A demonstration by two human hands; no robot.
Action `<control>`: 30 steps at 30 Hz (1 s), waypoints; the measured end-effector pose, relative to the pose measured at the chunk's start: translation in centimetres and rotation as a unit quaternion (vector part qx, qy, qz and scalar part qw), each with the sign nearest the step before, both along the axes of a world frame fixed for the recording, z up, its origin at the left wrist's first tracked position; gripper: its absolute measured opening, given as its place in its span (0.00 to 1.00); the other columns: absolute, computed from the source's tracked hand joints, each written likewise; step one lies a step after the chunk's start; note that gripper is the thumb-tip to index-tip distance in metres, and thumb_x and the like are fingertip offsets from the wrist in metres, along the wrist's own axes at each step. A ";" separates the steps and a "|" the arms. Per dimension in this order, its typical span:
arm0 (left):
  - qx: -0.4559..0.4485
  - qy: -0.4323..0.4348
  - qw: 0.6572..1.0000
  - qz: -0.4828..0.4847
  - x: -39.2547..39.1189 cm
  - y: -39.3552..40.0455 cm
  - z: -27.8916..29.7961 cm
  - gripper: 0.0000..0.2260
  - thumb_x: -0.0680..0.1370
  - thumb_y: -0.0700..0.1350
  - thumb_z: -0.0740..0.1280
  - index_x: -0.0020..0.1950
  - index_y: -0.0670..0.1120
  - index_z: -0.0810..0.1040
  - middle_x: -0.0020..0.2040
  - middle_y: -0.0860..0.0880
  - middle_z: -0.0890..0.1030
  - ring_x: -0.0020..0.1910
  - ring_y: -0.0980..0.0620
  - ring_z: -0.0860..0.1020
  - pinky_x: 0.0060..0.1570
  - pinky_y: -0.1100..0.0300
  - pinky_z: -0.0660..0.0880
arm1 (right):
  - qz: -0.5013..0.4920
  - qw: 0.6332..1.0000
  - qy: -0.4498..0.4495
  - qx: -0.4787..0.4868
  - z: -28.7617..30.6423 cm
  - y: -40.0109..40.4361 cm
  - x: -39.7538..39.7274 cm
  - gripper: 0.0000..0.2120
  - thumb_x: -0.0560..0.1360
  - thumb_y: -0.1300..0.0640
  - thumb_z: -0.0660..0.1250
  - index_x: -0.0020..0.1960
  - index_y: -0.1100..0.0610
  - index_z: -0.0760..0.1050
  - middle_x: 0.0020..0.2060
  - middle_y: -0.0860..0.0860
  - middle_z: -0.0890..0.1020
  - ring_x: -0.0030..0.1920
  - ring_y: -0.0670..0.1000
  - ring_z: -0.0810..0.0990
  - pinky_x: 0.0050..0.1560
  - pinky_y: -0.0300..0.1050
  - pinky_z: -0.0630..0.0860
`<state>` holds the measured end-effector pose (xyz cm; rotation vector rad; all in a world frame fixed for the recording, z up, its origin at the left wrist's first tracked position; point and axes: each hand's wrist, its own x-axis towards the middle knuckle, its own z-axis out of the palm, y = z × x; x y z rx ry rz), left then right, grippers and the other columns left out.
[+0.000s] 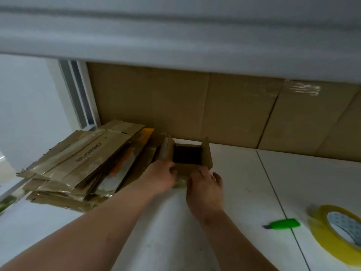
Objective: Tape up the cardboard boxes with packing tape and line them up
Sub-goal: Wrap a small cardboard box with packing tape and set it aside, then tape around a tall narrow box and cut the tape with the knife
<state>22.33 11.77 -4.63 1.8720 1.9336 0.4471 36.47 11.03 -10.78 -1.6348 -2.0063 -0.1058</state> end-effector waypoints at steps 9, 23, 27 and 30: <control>0.021 0.138 0.990 -0.034 -3.2 1.5 3.9 0.28 0.81 0.57 0.61 0.80 0.55 0.55 0.81 0.49 0.43 0.79 0.39 0.49 0.73 0.44 0.58 | 0.042 0.965 -0.098 -0.239 1.5 3.5 -2.2 0.31 0.81 0.50 0.56 0.81 0.50 0.49 0.80 0.48 0.39 0.80 0.57 0.42 0.79 0.56 0.44; -0.047 0.154 0.977 0.140 -15.8 -2.2 3.1 0.26 0.77 0.59 0.65 0.74 0.56 0.65 0.75 0.47 0.66 0.73 0.39 0.65 0.70 0.38 0.65 | 0.031 0.978 0.104 -0.181 3.5 -0.3 -11.1 0.15 0.79 0.51 0.60 0.64 0.42 0.76 0.72 0.45 0.63 0.73 0.54 0.56 0.72 0.57 0.54; -0.003 0.096 0.986 0.137 -17.5 -2.7 3.2 0.13 0.82 0.53 0.60 0.64 0.51 0.74 0.55 0.49 0.78 0.50 0.49 0.77 0.49 0.54 0.76 | 0.047 0.971 0.134 -0.195 3.7 -0.7 -12.9 0.14 0.80 0.51 0.60 0.63 0.42 0.76 0.69 0.44 0.66 0.71 0.52 0.59 0.70 0.54 0.55; 0.020 0.077 0.984 0.158 -17.8 -3.4 4.6 0.18 0.85 0.51 0.53 0.72 0.50 0.71 0.64 0.43 0.77 0.59 0.42 0.76 0.52 0.54 0.73 | 0.048 0.967 0.153 -0.198 3.9 -1.3 -13.7 0.14 0.80 0.51 0.59 0.62 0.42 0.76 0.67 0.44 0.67 0.69 0.52 0.60 0.69 0.53 0.55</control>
